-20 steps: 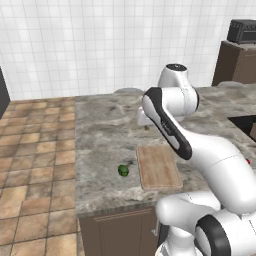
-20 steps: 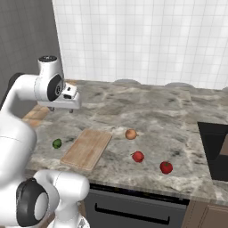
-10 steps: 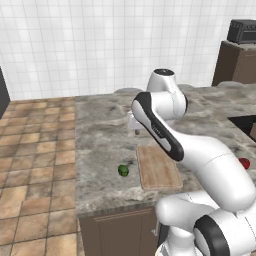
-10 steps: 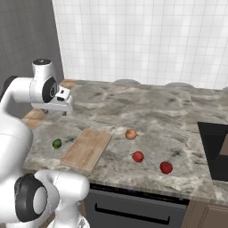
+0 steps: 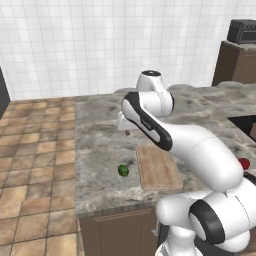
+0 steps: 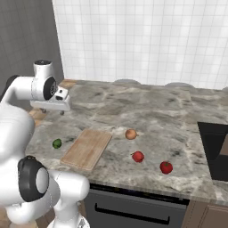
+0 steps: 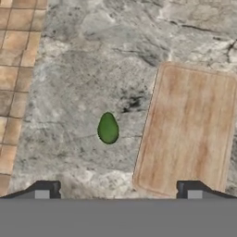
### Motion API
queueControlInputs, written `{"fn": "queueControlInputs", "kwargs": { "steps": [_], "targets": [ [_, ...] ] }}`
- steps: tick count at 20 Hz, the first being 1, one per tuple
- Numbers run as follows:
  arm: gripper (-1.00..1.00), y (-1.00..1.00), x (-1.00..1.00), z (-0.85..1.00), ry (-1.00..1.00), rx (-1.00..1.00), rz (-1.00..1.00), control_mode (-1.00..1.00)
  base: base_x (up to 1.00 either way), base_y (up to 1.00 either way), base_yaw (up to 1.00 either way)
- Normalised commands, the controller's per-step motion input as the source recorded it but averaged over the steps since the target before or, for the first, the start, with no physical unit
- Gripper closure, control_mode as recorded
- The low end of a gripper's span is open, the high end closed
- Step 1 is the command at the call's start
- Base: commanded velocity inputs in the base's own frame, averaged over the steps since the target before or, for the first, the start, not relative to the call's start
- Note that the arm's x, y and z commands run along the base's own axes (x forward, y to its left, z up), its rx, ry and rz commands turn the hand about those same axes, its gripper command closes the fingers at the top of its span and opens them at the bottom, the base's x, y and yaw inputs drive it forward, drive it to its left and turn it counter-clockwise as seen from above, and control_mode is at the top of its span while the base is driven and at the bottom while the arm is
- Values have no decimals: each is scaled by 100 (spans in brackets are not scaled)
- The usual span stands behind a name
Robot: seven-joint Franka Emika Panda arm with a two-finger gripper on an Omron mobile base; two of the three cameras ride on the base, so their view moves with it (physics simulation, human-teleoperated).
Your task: Place the avocado, onion, tomato, and bell pepper on the cutting board.
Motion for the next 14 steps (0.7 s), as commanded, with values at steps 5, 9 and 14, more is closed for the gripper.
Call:
{"fn": "queueControlInputs", "kwargs": {
  "steps": [5,9,14],
  "targets": [
    [-100,17,35,-31,5,0,4,-100,0,0,0],
    [-100,16,35,-35,5,0,4,-100,0,0,0],
    [-100,12,25,-24,2,0,2,-100,0,0,0]
  ]
}}
